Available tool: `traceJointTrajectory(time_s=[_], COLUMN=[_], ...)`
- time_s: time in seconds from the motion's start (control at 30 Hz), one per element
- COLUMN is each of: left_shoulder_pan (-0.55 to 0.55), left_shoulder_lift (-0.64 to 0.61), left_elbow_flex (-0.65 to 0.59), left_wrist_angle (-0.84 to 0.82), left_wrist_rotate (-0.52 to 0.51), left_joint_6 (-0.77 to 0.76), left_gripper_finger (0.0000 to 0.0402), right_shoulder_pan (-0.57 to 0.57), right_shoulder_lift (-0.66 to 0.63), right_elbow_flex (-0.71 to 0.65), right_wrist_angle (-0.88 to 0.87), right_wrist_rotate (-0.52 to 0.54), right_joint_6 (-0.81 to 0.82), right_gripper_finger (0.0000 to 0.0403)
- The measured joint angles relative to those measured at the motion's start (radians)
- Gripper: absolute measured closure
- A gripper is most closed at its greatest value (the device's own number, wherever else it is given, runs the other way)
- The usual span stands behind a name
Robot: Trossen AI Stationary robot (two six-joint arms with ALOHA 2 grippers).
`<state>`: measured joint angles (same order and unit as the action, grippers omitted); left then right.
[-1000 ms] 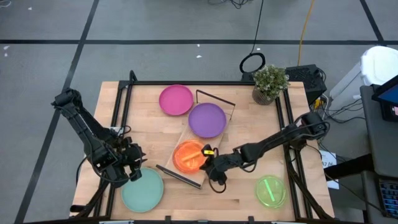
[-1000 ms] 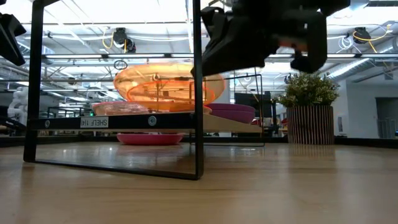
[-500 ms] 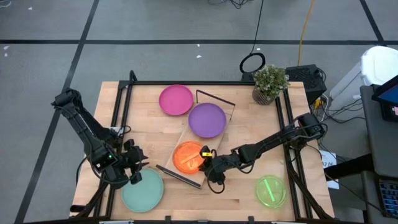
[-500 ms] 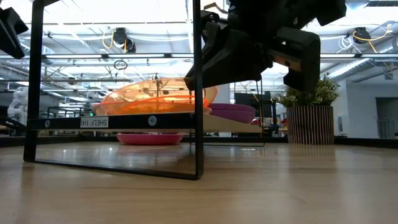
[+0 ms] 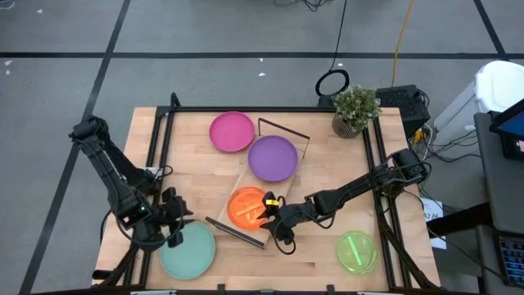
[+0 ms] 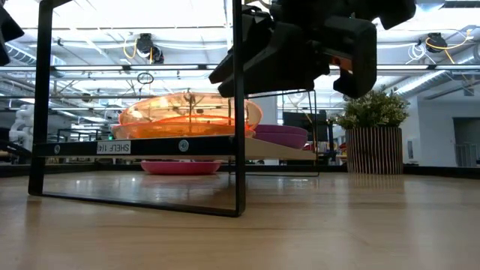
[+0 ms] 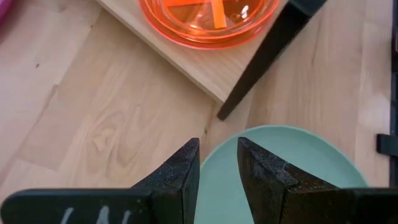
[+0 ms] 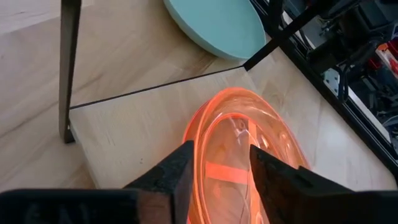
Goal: Place and stack plates onto a shelf
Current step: Stack the orange plate on top of the red plate on the shelf, then stack the light green plate on top of the violet plate on the shelf
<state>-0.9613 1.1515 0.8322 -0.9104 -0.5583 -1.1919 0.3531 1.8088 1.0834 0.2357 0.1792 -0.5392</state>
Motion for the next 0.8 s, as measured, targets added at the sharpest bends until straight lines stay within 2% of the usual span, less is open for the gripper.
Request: traceJointTrajectory(time_s=[0.57, 0.7, 0.8], left_shoulder_pan=[-0.043, -0.046, -0.064], left_shoulder_lift=[0.000, 0.000, 0.006], left_elbow_flex=[0.000, 0.000, 0.001], left_wrist_angle=[0.008, 0.067, 0.116], left_wrist_rotate=[0.004, 0.013, 0.037], left_joint_6=[-0.044, 0.001, 0.043], left_gripper_finger=[0.0288, 0.0288, 0.0288], right_shoulder_pan=[-0.023, -0.020, -0.009], right_shoulder_lift=[-0.002, -0.042, -0.099], right_elbow_flex=[-0.001, -0.001, -0.001], right_wrist_angle=[0.077, 0.033, -0.070], right_wrist_rotate=[0.011, 0.096, 0.174], right_joint_6=[-0.101, -0.100, -0.063], right_gripper_finger=[0.0261, 0.0261, 0.0261])
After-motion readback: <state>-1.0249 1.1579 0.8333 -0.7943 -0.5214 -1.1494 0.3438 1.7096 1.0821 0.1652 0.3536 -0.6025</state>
